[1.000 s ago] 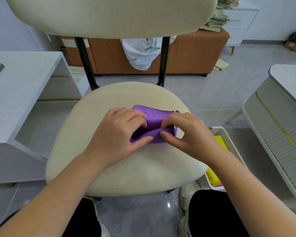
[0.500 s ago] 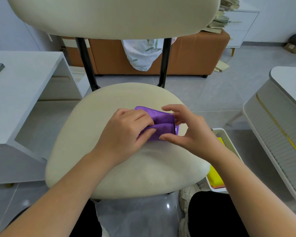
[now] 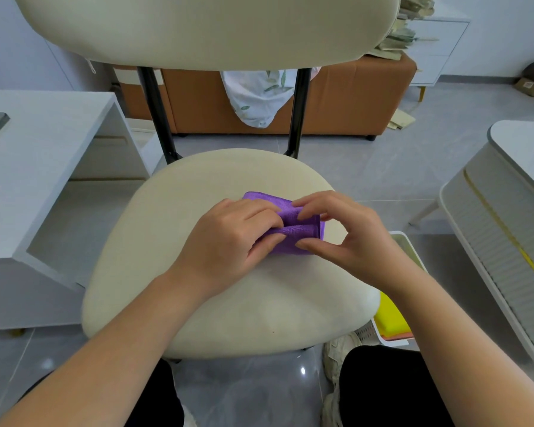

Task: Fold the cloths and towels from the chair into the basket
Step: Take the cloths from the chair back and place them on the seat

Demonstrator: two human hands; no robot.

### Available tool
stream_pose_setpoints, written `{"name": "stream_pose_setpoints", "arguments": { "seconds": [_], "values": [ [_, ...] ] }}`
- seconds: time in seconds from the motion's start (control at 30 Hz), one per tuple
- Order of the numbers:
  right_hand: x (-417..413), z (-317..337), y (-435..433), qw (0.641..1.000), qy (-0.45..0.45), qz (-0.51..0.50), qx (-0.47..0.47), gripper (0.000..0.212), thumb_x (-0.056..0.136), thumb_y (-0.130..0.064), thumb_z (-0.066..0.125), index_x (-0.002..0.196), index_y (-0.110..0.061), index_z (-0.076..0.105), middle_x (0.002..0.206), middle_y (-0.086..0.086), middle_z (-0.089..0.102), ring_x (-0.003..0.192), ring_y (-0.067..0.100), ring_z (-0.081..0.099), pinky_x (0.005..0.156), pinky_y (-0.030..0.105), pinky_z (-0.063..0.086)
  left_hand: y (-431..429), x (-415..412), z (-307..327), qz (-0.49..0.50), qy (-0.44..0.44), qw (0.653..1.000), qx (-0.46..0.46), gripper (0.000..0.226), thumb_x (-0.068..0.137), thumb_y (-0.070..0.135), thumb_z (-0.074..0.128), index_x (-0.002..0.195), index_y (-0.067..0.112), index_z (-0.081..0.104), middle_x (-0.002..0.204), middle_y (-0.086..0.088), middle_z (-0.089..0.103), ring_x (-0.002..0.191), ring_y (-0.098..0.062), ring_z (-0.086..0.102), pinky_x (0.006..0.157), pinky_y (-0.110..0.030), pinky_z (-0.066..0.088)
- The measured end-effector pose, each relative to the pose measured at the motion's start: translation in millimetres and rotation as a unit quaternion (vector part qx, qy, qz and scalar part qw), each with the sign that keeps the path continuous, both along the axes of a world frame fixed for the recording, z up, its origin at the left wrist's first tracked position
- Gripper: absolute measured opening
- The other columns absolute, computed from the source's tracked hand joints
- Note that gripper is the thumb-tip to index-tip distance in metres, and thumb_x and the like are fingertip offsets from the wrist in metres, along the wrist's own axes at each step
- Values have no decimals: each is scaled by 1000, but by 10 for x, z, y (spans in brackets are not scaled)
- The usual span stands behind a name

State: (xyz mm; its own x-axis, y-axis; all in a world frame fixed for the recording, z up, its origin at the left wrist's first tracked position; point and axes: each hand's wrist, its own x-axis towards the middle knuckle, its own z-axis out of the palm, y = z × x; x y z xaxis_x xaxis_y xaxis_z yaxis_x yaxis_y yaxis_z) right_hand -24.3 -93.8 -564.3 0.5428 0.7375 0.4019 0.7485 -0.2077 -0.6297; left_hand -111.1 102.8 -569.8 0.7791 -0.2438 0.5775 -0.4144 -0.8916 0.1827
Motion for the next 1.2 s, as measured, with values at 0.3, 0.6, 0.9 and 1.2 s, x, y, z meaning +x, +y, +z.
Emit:
{"name": "stream_pose_setpoints", "arguments": {
  "seconds": [0.3,0.6,0.9,1.2],
  "values": [
    [-65,1,29,968,231,-12,96,25,88,-29,59,113,-28,57,92,-2,65,86,14,61,79,27,48,3,-35,22,-12,-4,999,-44,15,90,19,58,86,7,67,96,-3,67,85,-25,62,67,-39,47],
    [-133,12,178,942,293,-29,163,13,87,-15,56,89,-19,68,85,-1,72,78,13,64,73,32,51,-61,-28,55,27,-57,997,-50,11,80,1,56,84,7,65,107,-4,66,97,-21,58,86,-35,41],
    [-151,68,250,943,283,-49,170,16,88,-14,58,90,-23,70,86,-1,73,77,11,66,68,27,53,-66,-26,57,21,-42,997,-56,14,91,15,53,87,7,64,103,-3,65,93,-22,59,84,-35,43],
    [-184,28,255,953,267,-40,141,16,87,-17,58,95,-22,71,93,8,73,86,30,68,78,42,56,-59,-47,33,36,-48,994,-97,16,93,14,49,89,6,62,90,-2,67,76,-20,57,68,-34,44]
  ]
}}
